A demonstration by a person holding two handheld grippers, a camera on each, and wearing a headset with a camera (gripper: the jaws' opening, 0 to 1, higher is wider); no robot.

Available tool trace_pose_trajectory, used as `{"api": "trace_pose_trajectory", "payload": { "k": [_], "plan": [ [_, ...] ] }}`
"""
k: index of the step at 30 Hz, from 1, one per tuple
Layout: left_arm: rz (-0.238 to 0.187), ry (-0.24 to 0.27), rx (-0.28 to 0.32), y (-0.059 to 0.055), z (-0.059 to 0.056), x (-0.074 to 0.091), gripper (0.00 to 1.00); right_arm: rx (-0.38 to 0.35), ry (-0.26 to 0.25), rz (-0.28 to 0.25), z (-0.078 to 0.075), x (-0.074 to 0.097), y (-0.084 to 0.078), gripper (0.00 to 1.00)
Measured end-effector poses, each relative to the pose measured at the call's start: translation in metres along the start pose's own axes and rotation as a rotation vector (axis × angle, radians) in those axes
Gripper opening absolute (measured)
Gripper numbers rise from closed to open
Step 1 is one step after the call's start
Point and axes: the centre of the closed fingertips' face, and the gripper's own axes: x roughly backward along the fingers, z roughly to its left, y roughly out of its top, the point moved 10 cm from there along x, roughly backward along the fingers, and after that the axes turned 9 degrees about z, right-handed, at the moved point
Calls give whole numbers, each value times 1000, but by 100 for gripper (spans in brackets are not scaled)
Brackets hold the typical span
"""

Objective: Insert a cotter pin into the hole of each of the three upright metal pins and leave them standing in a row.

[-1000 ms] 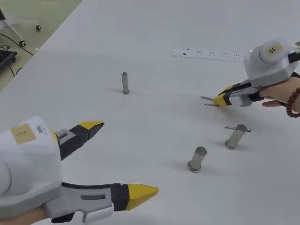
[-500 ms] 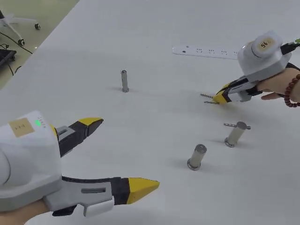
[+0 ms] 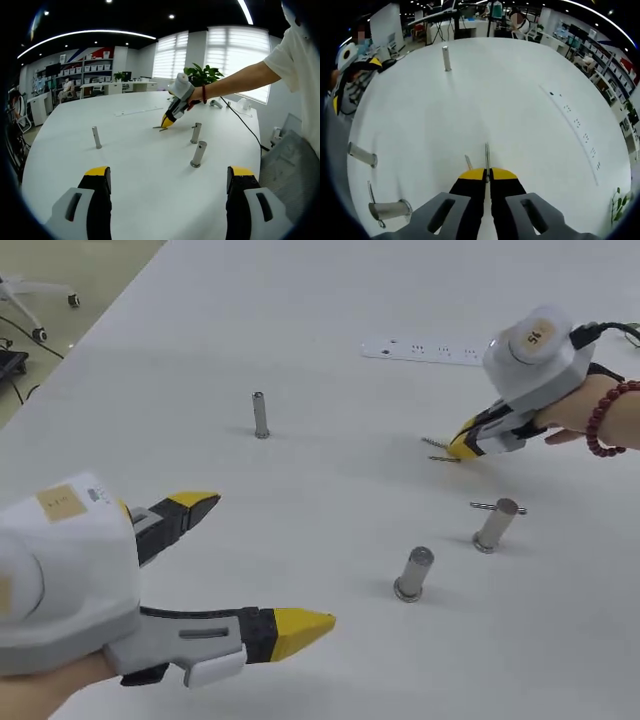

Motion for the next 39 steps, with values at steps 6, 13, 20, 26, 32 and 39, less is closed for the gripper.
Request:
{"api": "trace_pose_trajectory", "payload": {
  "k": [6, 13, 20, 26, 32, 39],
  "plan": [
    [7, -2, -13, 3, 2, -4, 96, 19, -9, 1, -1, 7, 3, 2],
    [29, -7, -23, 8, 3, -9, 92, 54, -40, -11, 0, 22, 7, 2],
    [30, -15, -31, 17, 3, -13, 88, 118, -77, -48, 13, 45, 15, 2],
    [26, -15, -39, 27, 3, -14, 83, 173, -101, -77, 28, 65, 23, 2],
    [0, -9, -47, 38, 1, -12, 76, 199, -102, -122, 39, 80, 31, 2],
    [-18, -18, -15, 44, 0, -13, 66, 246, -104, -158, 68, 98, 37, 2]
  ]
}}
